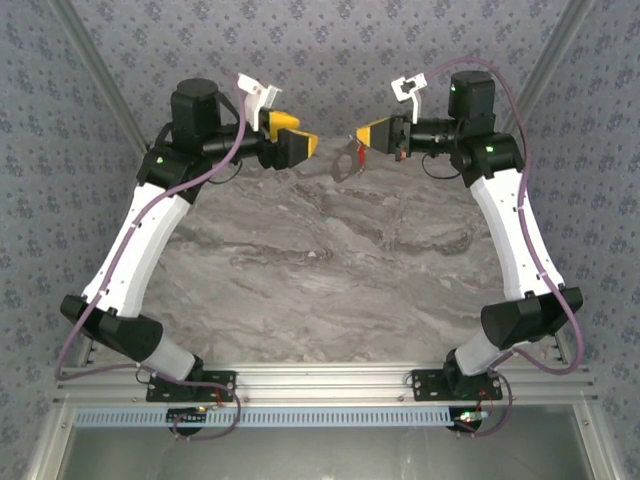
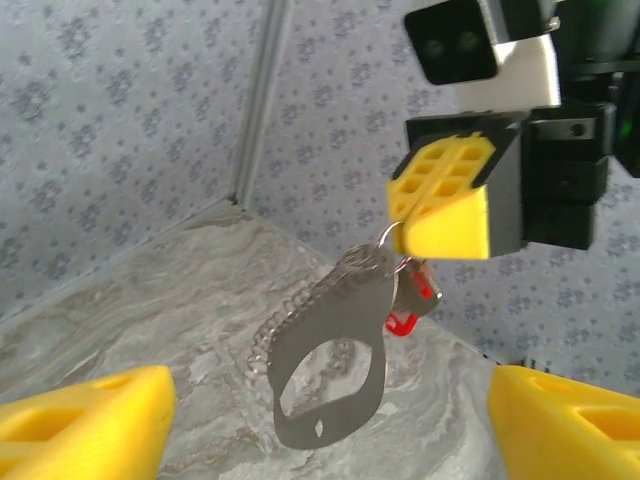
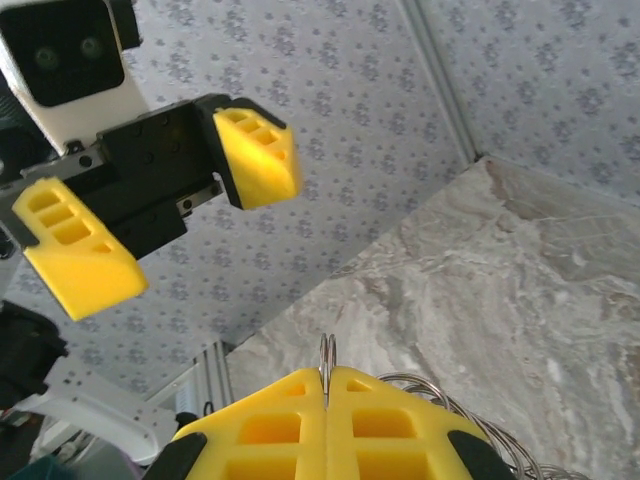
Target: Put the keys on the keyring
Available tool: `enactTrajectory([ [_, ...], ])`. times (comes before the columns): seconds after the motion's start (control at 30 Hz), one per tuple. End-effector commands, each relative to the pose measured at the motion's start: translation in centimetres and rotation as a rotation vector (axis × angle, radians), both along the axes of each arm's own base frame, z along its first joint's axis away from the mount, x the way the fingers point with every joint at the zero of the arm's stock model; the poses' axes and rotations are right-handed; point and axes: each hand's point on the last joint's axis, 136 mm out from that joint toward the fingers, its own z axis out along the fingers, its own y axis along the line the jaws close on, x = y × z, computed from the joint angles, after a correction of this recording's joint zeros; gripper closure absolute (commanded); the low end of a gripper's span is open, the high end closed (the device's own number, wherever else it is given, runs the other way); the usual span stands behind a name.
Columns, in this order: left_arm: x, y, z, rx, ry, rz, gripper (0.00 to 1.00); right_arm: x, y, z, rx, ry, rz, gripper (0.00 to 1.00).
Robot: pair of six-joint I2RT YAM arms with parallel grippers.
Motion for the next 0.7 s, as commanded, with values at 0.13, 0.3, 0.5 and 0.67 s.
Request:
enactTrajectory([
  [0.13, -1.7, -1.6, 0.5, -0.025, 0.033, -0.207, 0.3, -1.8, 1.1, -1.0, -0.005, 0.011, 0.097, 1.0],
  [0.3, -1.8, -2.1, 0.0, -0.033, 0.043, -0.255, 0.38, -2.1, 1.4, -1.8, -0.044, 0.004, 0.104, 1.0],
  [0.5, -2.0, -2.5, 0.2, -0.051, 0.067, -0.3, 0.54, -2.5, 1.7, -1.7, -0.05, 0.004, 0.103, 1.0],
  [0.67, -1.6, -3.3, 0.6, -0.079, 0.112, -0.334, 0.55, -2.6, 2.2, -1.0, -0.013, 0.021, 0.118, 1.0],
])
